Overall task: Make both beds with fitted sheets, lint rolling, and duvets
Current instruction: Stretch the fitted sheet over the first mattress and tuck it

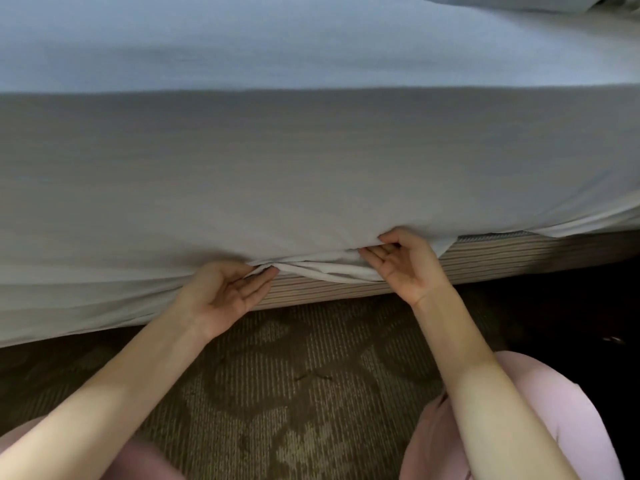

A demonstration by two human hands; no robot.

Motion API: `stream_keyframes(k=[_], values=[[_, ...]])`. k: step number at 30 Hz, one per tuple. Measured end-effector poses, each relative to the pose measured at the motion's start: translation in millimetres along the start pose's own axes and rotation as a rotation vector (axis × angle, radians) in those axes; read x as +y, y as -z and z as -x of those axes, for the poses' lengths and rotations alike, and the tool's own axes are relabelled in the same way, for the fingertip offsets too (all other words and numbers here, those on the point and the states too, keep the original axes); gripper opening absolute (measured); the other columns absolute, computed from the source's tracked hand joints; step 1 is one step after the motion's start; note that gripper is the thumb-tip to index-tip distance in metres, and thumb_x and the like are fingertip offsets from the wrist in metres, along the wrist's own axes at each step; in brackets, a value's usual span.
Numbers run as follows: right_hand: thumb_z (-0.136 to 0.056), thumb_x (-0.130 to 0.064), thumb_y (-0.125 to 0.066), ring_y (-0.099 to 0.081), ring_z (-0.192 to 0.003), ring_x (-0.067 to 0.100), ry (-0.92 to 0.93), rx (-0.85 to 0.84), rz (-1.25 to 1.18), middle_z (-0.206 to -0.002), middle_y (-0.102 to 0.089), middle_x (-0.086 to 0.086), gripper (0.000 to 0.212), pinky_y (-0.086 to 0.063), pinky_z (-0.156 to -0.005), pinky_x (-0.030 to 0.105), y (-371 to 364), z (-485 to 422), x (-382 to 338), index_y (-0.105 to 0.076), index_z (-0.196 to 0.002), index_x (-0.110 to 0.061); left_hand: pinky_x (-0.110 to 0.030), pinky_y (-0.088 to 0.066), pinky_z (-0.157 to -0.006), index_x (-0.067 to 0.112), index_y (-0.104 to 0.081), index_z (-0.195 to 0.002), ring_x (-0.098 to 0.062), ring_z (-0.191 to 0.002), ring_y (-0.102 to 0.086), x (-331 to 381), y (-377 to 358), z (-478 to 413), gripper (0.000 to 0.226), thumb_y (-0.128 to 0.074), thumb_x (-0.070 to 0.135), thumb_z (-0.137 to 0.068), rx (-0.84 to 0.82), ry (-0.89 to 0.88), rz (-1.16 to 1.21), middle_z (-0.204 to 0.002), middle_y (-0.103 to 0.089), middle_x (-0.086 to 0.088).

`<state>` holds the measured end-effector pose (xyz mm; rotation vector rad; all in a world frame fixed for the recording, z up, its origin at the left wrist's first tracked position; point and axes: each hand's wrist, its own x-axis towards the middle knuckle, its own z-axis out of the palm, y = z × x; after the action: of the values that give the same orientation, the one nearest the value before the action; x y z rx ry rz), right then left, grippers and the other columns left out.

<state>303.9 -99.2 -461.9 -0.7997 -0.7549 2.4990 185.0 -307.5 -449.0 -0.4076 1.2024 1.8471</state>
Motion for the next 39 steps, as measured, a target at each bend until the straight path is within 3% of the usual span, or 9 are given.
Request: stream_keyframes(k=[5, 8, 13, 18, 23, 26, 31, 35, 39], values=[[-0.065, 0.002, -0.065, -0.061, -0.11, 0.038, -0.053, -0.169, 0.005, -0.115, -0.062, 0.02, 0.044, -0.05, -0.09, 0.055, 10.2, -6.1, -3.3, -0.057, -0.108, -0.002, -0.034, -0.047, -0.091, 0.005, -0.058, -0.093, -0.023, -0.094, -0.068, 5.1, -2.5, -4.3, 0.021, -0.04, -0.007, -0.09, -0.024, -0.047, -0.228, -0.102, -0.068, -0.014], [-0.071, 0.0, -0.056, -0.066, -0.1, 0.034, -0.007, -0.177, -0.032, -0.104, -0.067, 0.015, 0.036, -0.052, -0.087, 0.052, 7.8, -10.8, 1.8, -0.058, -0.106, -0.006, -0.036, -0.052, -0.092, 0.002, -0.059, -0.101, -0.027, -0.101, -0.067, 6.6, 4.1, -5.8, 0.025, -0.043, -0.009, -0.085, -0.096, -0.044, -0.128, -0.107, -0.07, -0.014], [-0.071, 0.002, -0.052, -0.063, -0.1, 0.029, 0.055, -0.202, -0.06, -0.101, -0.067, 0.012, 0.031, -0.053, -0.088, 0.047, -0.6, -14.3, 2.1, -0.066, -0.098, -0.007, -0.042, -0.053, -0.088, -0.005, -0.068, -0.108, -0.031, -0.111, -0.062, 4.8, 17.5, -8.6, 0.08, -0.088, -0.008, -0.03, -0.298, -0.076, 0.019, -0.119, -0.064, -0.02], [-0.069, 0.006, -0.052, -0.065, -0.097, 0.026, 0.094, -0.207, 0.013, -0.096, -0.07, 0.009, 0.032, -0.053, -0.088, 0.046, -7.5, -11.2, -6.0, -0.068, -0.093, -0.008, -0.041, -0.059, -0.074, -0.005, -0.06, -0.112, -0.028, -0.098, -0.067, -0.7, -2.4, -30.9, 0.107, -0.089, -0.014, -0.009, -0.277, -0.111, 0.276, -0.112, -0.065, -0.02], [-0.068, 0.005, -0.053, -0.068, -0.086, 0.024, 0.076, -0.178, 0.085, -0.089, -0.069, 0.011, 0.028, -0.059, -0.076, 0.038, -6.2, -15.0, -9.8, -0.061, -0.093, -0.003, -0.051, -0.055, -0.077, -0.002, -0.076, -0.082, -0.036, -0.087, -0.069, -4.2, -31.7, -45.5, 0.081, -0.082, -0.022, -0.004, -0.336, -0.14, 0.41, -0.095, -0.071, -0.021], [-0.066, 0.002, -0.054, -0.067, -0.086, 0.025, 0.085, -0.181, 0.127, -0.089, -0.067, 0.012, 0.026, -0.055, -0.084, 0.042, -5.0, -16.0, -10.0, -0.06, -0.09, -0.005, -0.052, -0.042, -0.098, 0.002, -0.077, -0.081, -0.033, -0.096, -0.065, -3.4, -37.0, -50.0, 0.078, -0.084, -0.02, -0.007, -0.373, -0.179, 0.46, -0.098, -0.071, -0.017], [-0.066, -0.008, -0.064, -0.068, -0.094, 0.028, 0.047, -0.169, 0.375, -0.104, -0.069, 0.017, 0.034, -0.054, -0.088, 0.041, 5.5, -11.7, -19.2, -0.062, -0.101, -0.006, -0.053, -0.033, -0.104, 0.002, -0.076, -0.082, -0.03, -0.102, -0.059, -8.0, -40.6, -51.5, 0.083, -0.089, -0.011, -0.002, -0.403, -0.21, 0.524, -0.097, -0.071, -0.015], [-0.033, -0.038, -0.095, -0.07, -0.097, 0.025, 0.033, -0.126, 0.639, -0.104, -0.071, 0.016, 0.088, -0.055, -0.087, 0.033, 12.7, -11.4, -23.9, -0.066, -0.107, -0.001, -0.054, -0.034, -0.103, 0.002, -0.077, -0.079, -0.032, -0.104, -0.058, -6.6, -37.9, -53.6, 0.078, -0.091, -0.009, -0.003, -0.414, -0.2, 0.483, -0.097, -0.071, -0.016], [-0.024, -0.042, -0.096, -0.07, -0.096, 0.023, 0.08, -0.111, 0.563, -0.102, -0.073, 0.011, 0.1, -0.056, -0.083, 0.031, 9.7, -11.6, -21.1, -0.063, -0.11, -0.003, -0.056, -0.037, -0.099, 0.003, -0.077, -0.084, -0.034, -0.106, -0.058, -7.2, -36.0, -55.7, 0.078, -0.087, -0.016, -0.01, -0.429, -0.188, 0.473, -0.103, -0.07, -0.017]])
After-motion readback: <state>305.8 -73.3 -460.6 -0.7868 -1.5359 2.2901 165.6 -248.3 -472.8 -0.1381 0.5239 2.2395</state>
